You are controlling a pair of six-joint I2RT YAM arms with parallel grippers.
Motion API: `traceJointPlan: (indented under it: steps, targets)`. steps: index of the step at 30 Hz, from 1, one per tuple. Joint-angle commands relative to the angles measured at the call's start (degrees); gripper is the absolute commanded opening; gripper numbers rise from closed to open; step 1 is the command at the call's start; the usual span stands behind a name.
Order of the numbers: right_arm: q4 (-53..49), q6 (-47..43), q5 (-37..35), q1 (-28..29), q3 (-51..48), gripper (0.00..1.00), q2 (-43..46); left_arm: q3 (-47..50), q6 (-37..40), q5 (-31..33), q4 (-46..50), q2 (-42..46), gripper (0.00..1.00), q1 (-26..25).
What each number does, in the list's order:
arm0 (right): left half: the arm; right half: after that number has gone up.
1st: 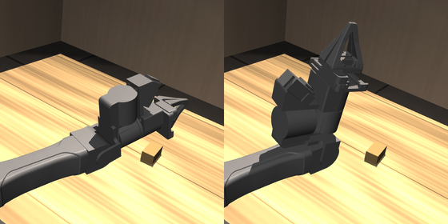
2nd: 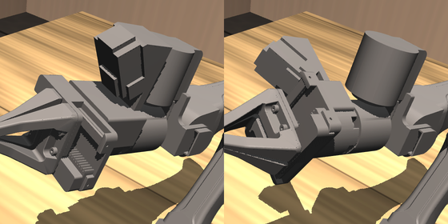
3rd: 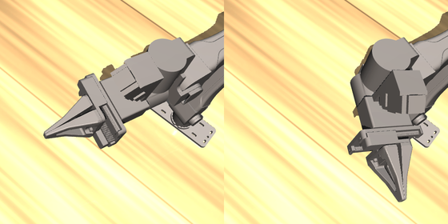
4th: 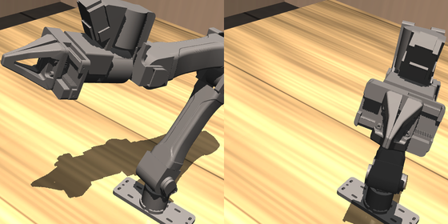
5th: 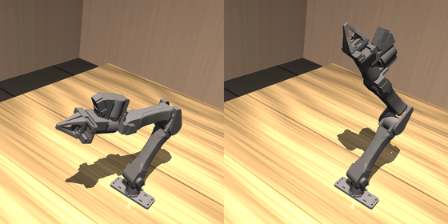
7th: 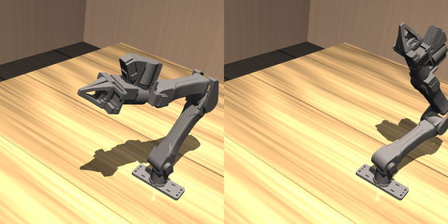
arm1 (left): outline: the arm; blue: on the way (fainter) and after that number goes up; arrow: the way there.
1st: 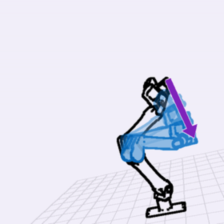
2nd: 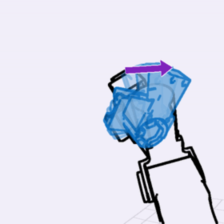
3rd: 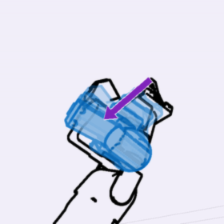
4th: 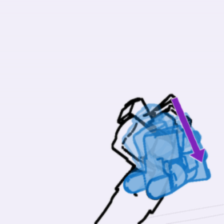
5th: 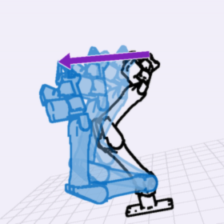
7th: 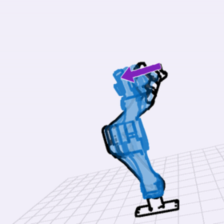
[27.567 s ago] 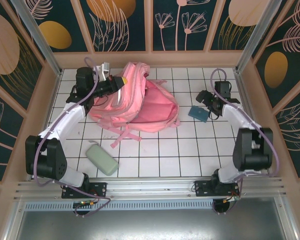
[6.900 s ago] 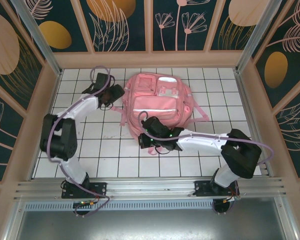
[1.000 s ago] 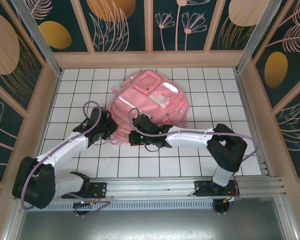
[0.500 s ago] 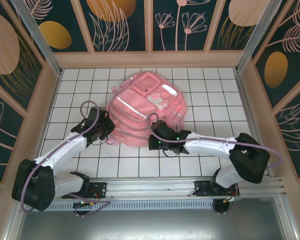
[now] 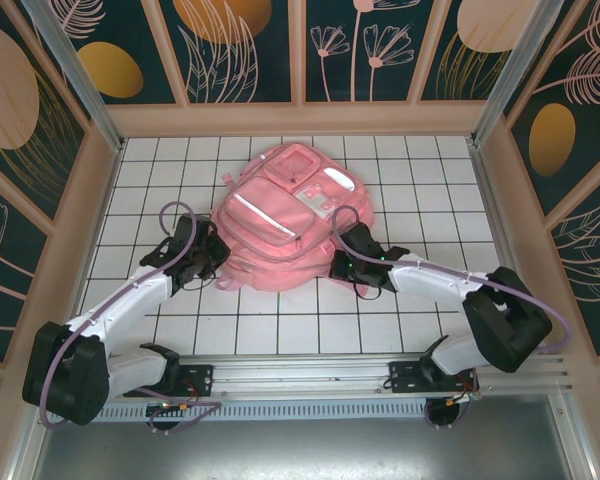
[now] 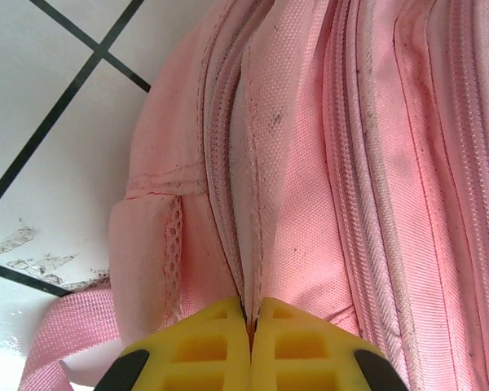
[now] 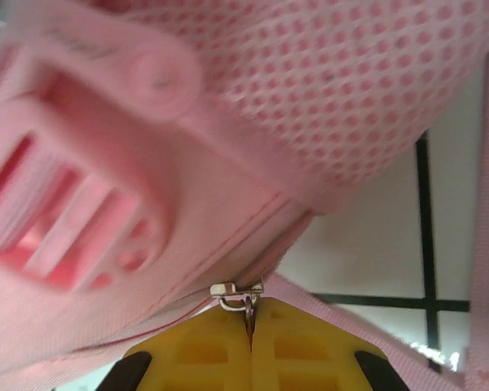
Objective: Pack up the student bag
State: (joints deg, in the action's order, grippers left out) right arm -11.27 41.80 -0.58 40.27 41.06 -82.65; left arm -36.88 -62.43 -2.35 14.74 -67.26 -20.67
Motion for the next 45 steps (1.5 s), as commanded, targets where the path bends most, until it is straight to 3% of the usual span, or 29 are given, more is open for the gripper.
traceJointPlan:
  steps: [1, 3, 8, 11, 19, 24, 31, 34, 39, 41, 42, 43, 45]
  targets:
    - [-5.1, -0.9, -5.3, -2.4, 1.4, 0.05, -2.6, 1.6, -0.7, 1.1, -2.2, 2.1, 0.00, 1.0]
    - [-4.5, -1.4, -4.6, -2.7, 2.3, 0.13, -3.0, 3.1, -1.8, -1.8, -4.4, 2.5, 0.00, 0.8]
    - [-1.5, -2.5, -0.6, -2.0, 1.8, 0.55, 1.0, 4.7, -3.6, -3.5, -6.6, 3.3, 0.00, -2.0]
    - [-1.6, -2.8, -0.5, -1.3, 0.3, 0.71, 6.2, 4.9, -4.1, -3.3, -7.3, 4.0, 0.00, -4.8]
    - [-10.4, -2.3, -7.8, -2.9, -2.1, 0.72, 22.7, 6.6, -3.6, -2.1, -11.7, 4.2, 0.01, -12.8]
    - [-14.5, -2.9, -10.4, -8.3, 0.9, 0.71, 27.8, 3.5, 2.2, -2.6, -15.2, -1.4, 0.14, -21.5]
    - [-12.5, -4.3, -10.1, -9.4, 2.4, 0.70, 31.2, -4.8, 10.0, -0.8, -15.0, -13.3, 0.24, -33.8]
    - [-12.4, -4.6, -9.2, -10.6, 2.5, 0.70, 30.7, -7.9, 13.4, -2.3, -17.5, -16.8, 0.31, -36.9]
    - [-11.6, -5.6, -8.7, -11.3, 2.4, 0.71, 32.9, -11.7, 20.0, 0.9, -14.2, -18.6, 0.39, -37.7]
    - [-11.3, -7.1, -9.6, -11.3, 2.4, 0.71, 34.6, -10.8, 23.2, 1.5, -13.9, -15.6, 0.46, -37.8]
    - [-10.5, -8.2, -10.4, -10.9, 2.0, 0.89, 36.3, -9.8, 24.4, 2.5, -13.9, -13.2, 0.52, -37.6]
    - [-9.6, -8.5, -11.5, -10.3, 1.2, 0.99, 38.0, -8.9, 25.4, 3.5, -13.9, -10.3, 0.59, -37.6]
    - [-6.2, -11.2, -12.6, -9.4, -1.0, 0.99, 42.6, -6.9, 28.7, 4.8, -14.2, -4.1, 0.99, -37.0]
